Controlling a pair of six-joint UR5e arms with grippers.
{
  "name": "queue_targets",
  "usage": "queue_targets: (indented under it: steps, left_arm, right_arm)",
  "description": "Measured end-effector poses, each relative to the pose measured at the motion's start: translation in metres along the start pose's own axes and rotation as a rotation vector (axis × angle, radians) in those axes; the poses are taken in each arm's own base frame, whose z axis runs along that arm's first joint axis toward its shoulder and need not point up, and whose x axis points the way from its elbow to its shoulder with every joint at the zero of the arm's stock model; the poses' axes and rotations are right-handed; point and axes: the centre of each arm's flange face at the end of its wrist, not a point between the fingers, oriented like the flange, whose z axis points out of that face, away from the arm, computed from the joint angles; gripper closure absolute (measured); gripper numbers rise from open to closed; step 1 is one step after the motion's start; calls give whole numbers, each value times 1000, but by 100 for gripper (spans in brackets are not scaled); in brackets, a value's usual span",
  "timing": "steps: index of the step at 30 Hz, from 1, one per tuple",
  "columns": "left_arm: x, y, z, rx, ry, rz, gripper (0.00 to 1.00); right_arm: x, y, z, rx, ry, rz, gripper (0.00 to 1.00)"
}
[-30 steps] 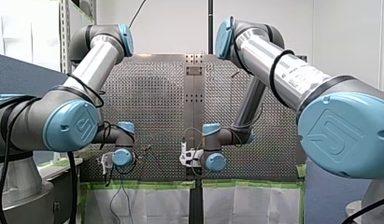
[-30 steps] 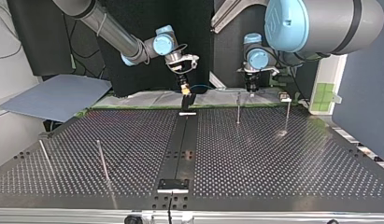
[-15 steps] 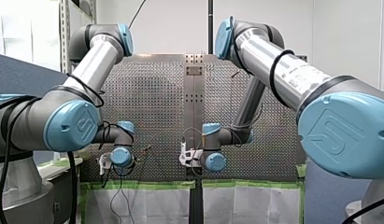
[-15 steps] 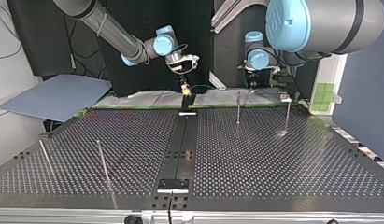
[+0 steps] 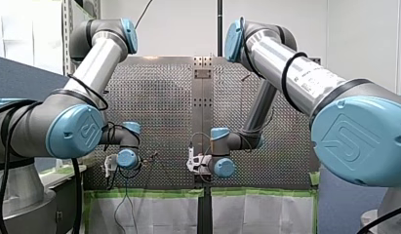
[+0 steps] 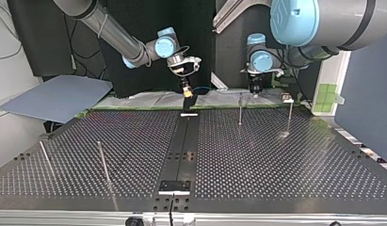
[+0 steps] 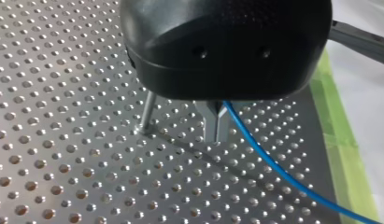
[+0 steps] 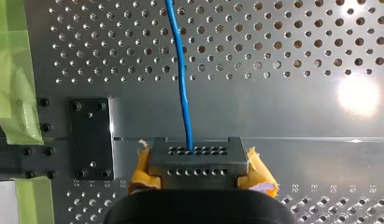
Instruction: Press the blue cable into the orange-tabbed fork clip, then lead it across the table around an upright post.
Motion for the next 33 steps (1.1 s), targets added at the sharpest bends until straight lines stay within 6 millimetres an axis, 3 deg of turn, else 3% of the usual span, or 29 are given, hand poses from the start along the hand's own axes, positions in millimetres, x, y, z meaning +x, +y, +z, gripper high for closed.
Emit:
queue_targets:
  steps: [27, 33]
  left_arm:
    - [-14, -5, 19, 47, -87, -79, 100]
    - [-22, -5, 29, 54, -88, -95, 100]
  right_arm:
    - [-1, 13, 3, -25, 10, 4, 100]
    - [-14, 17, 8, -28, -1, 7, 100]
